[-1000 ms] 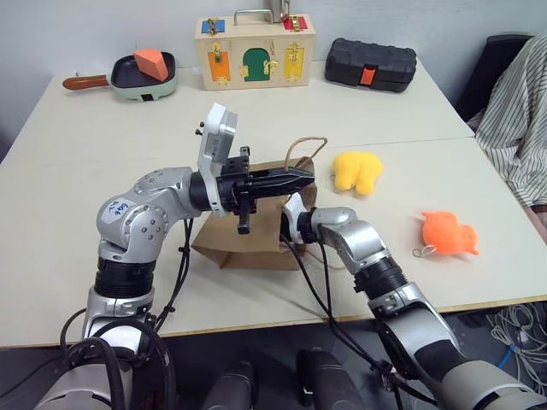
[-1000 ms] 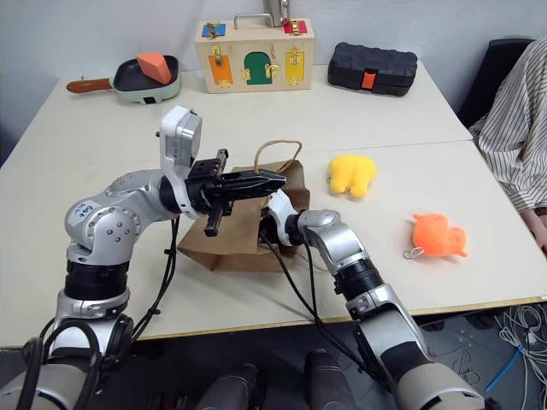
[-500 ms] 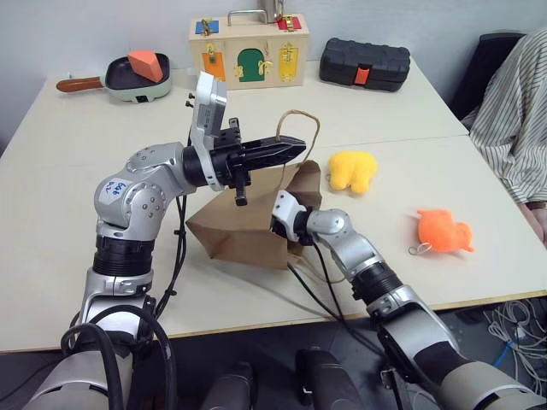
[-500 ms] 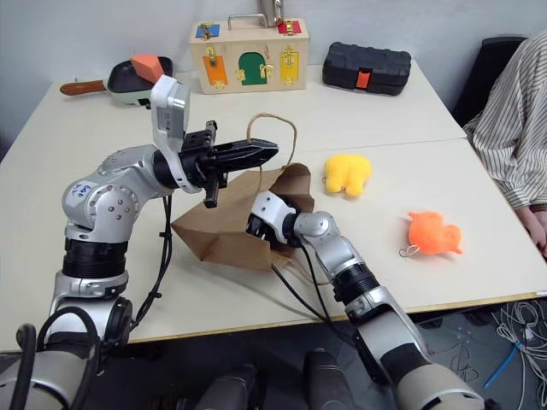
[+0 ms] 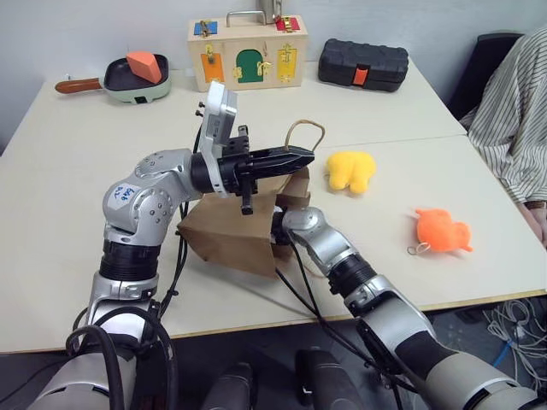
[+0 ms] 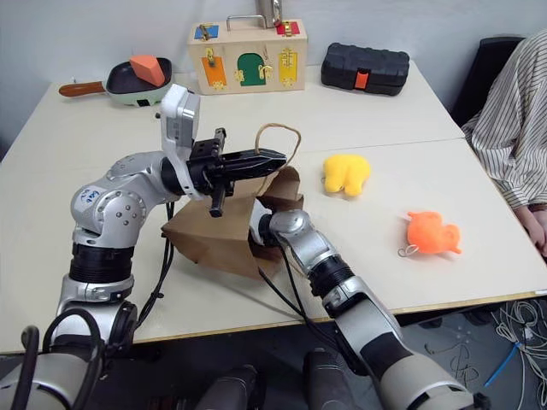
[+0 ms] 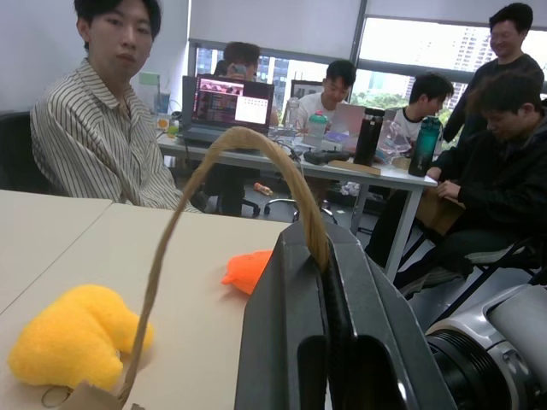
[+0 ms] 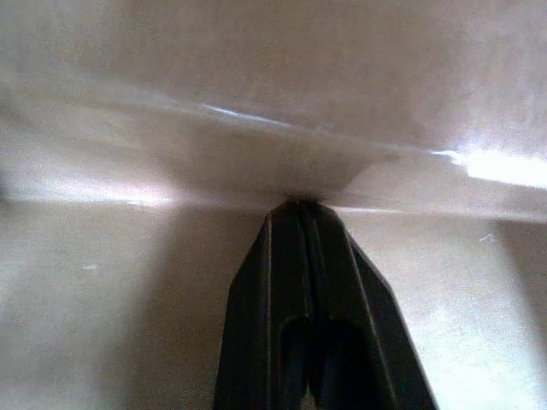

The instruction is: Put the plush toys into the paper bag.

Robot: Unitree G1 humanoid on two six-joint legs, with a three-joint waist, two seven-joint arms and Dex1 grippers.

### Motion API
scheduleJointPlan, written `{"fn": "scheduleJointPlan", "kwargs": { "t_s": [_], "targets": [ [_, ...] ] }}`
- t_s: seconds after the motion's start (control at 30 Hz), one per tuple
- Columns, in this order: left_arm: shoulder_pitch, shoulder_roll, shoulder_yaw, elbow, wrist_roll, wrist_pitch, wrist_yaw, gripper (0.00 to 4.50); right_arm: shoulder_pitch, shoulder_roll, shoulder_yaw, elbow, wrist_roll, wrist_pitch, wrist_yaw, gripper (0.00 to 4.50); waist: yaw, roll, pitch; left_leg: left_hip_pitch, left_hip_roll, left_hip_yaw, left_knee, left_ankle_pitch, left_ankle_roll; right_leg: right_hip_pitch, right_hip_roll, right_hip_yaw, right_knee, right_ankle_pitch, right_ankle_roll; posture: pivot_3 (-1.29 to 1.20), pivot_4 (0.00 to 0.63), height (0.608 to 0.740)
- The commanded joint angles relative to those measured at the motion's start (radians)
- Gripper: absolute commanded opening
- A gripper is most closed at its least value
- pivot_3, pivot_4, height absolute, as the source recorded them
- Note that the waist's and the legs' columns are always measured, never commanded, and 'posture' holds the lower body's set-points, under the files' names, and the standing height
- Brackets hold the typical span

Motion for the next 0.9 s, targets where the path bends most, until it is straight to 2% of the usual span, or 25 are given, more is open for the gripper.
{"fn": "scheduleJointPlan", "kwargs": {
  "t_s": [0.03, 0.27, 0.47, 0.53, 0.63, 0.8, 0.9],
  "targets": [
    [-0.055, 0.036, 0.068, -0.033, -0.04, 0.014, 0.019, 0.0, 0.017, -0.05, 0.037, 0.09, -0.099, -0.062, -0.039, 0.02, 0.001, 0.001, 0.0, 0.0, 0.0, 0.0, 0.0, 0.0, 0.0, 0.0, 0.0, 0.0, 0.0, 0.0, 0.0, 0.0, 0.15, 0.74],
    [-0.074, 0.074, 0.082, -0.05, -0.053, 0.036, 0.018, 0.0, 0.032, -0.08, 0.021, 0.07, -0.104, -0.083, -0.015, 0.02, 0.006, 0.002, -0.002, 0.001, -0.001, -0.002, 0.001, 0.0, 0.0, 0.002, 0.0, 0.0, 0.0, 0.0, 0.0, 0.0, 0.15, 0.74],
    [0.005, 0.079, 0.001, -0.069, 0.042, -0.033, -0.002, 0.0, 0.077, -0.1, -0.041, -0.058, -0.042, -0.051, 0.023, 0.02, 0.006, 0.002, -0.002, 0.001, -0.001, -0.003, 0.0, 0.0, 0.0, 0.002, 0.0, 0.0, 0.001, 0.0, 0.0, 0.0, 0.15, 0.74],
    [0.014, 0.074, 0.0, -0.05, 0.055, -0.047, 0.007, 0.0, 0.124, -0.119, -0.074, -0.217, 0.028, 0.001, 0.085, 0.02, 0.006, 0.002, -0.002, 0.001, -0.001, -0.003, 0.0, 0.0, 0.0, 0.002, 0.0, 0.0, 0.001, 0.0, 0.0, 0.0, 0.15, 0.74],
    [0.029, 0.081, -0.005, -0.046, 0.065, -0.056, -0.008, 0.0, 0.219, -0.166, -0.151, -0.554, 0.186, 0.223, 0.153, 0.02, 0.005, 0.003, -0.002, -0.002, -0.001, -0.003, 0.0, 0.0, 0.0, 0.0, 0.0, 0.0, 0.0, 0.0, 0.0, 0.0, 0.15, 0.74],
    [0.039, 0.096, -0.007, -0.059, 0.052, -0.033, -0.025, 0.0, 0.373, -0.357, -0.245, -0.963, 0.297, 0.478, 0.193, 0.02, 0.009, 0.003, -0.002, -0.002, 0.0, -0.003, -0.001, 0.0, 0.0, -0.001, 0.001, 0.001, -0.003, 0.0, 0.0, 0.0, 0.15, 0.74],
    [0.044, 0.105, -0.007, -0.067, 0.048, -0.025, -0.034, 0.0, 0.445, -0.459, -0.351, -1.102, 0.378, 0.599, 0.183, 0.02, 0.025, 0.003, -0.002, -0.003, 0.0, -0.003, -0.002, 0.0, 0.0, -0.001, 0.001, 0.002, -0.006, 0.0, 0.0, 0.0, 0.15, 0.74]
  ]
}}
